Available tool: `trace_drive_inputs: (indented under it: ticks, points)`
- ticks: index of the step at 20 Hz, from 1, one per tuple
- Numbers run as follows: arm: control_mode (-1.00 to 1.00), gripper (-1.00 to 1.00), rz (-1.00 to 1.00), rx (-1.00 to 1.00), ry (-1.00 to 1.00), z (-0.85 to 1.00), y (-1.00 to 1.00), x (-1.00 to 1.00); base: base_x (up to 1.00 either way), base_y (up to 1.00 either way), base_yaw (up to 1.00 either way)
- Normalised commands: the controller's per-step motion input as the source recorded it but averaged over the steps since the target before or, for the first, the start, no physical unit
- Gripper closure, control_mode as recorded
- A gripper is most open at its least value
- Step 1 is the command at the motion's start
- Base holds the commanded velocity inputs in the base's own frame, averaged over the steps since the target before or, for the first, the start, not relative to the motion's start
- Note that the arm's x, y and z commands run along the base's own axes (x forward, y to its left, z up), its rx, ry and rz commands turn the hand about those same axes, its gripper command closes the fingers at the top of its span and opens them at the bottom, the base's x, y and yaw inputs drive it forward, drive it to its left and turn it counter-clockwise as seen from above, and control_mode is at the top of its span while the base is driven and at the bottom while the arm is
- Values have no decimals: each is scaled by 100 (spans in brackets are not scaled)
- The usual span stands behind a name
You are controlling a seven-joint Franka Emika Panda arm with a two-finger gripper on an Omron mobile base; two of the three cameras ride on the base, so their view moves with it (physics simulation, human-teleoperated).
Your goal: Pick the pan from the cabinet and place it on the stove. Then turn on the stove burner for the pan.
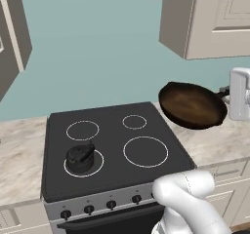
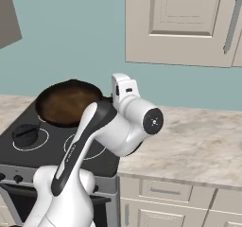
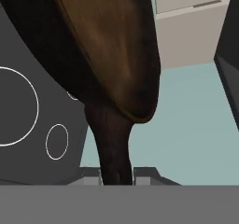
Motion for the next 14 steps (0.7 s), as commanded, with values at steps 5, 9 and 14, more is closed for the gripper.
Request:
trace_drive_inputs:
  ticks: [5,9,14]
  points:
    - [100,100,0,0,0,0,0,0,5,1,0]
    - [100,100,0,0,0,0,0,0,0,0,0]
    - [100,100,0,0,0,0,0,0,0,0,0]
